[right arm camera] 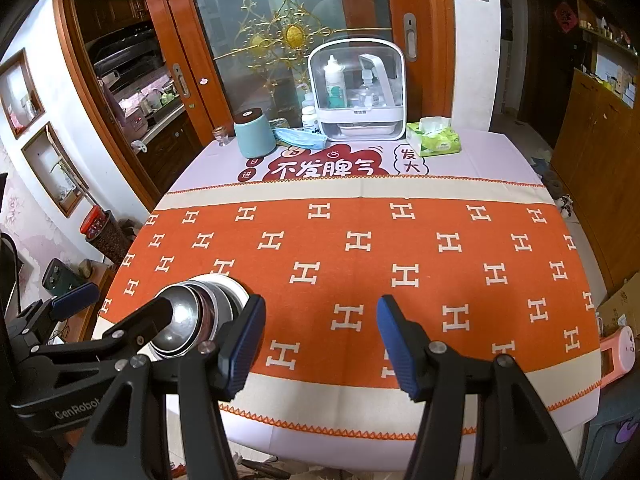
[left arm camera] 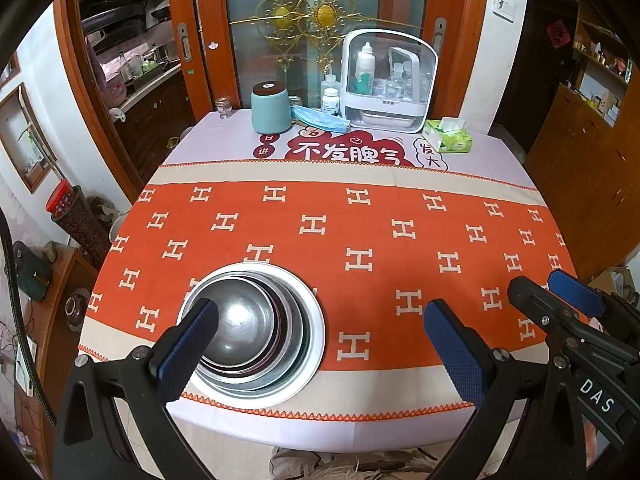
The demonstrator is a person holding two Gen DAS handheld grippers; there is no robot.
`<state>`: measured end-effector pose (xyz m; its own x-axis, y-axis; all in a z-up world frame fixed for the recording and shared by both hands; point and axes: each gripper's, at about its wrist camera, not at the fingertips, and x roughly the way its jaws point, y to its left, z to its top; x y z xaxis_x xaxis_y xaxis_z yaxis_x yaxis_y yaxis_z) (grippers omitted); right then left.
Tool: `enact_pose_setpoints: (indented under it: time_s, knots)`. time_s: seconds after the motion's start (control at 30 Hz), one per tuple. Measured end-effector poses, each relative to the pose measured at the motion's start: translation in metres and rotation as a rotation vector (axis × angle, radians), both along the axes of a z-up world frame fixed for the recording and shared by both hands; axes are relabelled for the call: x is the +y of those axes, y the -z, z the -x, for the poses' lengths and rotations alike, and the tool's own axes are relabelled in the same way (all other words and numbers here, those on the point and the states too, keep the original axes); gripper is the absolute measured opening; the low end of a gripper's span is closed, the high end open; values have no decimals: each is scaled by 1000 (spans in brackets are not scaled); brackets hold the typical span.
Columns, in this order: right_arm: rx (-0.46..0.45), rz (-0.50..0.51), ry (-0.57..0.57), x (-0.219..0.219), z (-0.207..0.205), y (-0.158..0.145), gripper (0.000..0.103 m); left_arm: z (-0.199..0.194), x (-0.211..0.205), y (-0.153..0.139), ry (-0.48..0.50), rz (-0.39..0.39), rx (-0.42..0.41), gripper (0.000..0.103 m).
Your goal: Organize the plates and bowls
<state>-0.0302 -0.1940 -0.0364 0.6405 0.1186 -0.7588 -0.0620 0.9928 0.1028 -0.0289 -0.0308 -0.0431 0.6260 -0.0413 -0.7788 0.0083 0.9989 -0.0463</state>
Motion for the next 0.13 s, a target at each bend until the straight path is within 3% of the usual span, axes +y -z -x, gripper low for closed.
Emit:
enact_pose_setpoints:
  time_s: [0.13]
  knots:
    - [4, -2, 0, 1, 0, 0, 58, 0, 0, 0, -1, 0, 3, 102]
